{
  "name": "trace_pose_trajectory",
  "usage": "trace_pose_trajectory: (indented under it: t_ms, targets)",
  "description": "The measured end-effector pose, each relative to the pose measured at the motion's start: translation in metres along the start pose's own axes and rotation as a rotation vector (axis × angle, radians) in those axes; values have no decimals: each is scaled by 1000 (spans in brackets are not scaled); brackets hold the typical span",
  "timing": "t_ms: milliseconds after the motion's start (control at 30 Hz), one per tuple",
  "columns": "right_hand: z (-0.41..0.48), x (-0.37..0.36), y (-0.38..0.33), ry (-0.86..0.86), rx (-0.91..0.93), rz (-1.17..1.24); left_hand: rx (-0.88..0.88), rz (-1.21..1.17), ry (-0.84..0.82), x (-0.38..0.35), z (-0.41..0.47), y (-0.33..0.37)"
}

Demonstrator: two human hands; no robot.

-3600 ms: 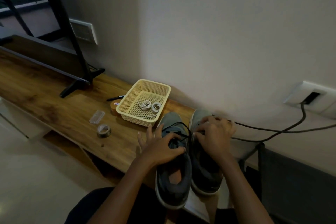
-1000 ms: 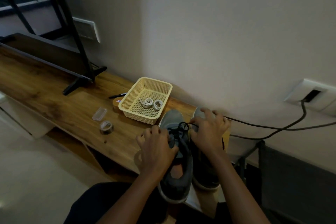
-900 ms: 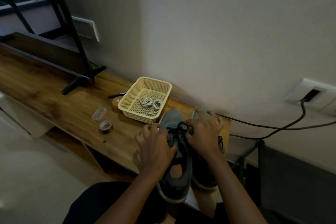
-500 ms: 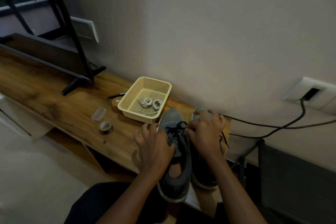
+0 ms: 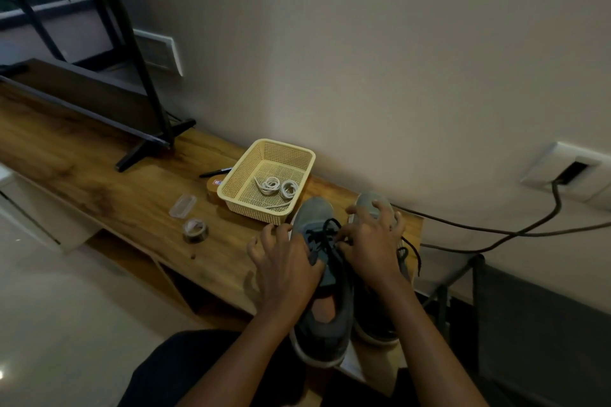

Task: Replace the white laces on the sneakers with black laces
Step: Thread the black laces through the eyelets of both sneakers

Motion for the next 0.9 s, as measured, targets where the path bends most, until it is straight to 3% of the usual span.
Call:
trace_pose_trajectory:
  t_ms: [100, 233, 533, 600, 733, 800, 900]
  targets:
    - [0, 16, 1, 215, 6, 75, -4, 5, -8, 0, 1, 0]
    - [-3, 38, 15, 465, -133, 199, 1, -9, -10, 0, 1, 0]
    - [1, 0, 2, 6, -28, -33, 20, -8, -21, -1, 2, -1]
    - [1, 6, 3, 65, -23, 5, 15, -3, -19, -1, 2, -1]
    - [-5, 41, 15, 467, -138, 184, 13, -2, -26, -2, 3, -2]
    - [-5, 41, 19, 470, -184, 188, 15, -11, -31, -2, 3, -2]
    - [2, 23, 17, 276, -151, 152, 19, -27, -34, -2, 3, -2]
Point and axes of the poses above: each hand's wrist, its own z-axis towards the middle knuckle, its own x-axis out of the back of the hand, y = z × x, the point moved 8 cm from there along z, towards the middle knuckle, and after that the axes turned 3 degrees about -x, right-handed, at the moved point
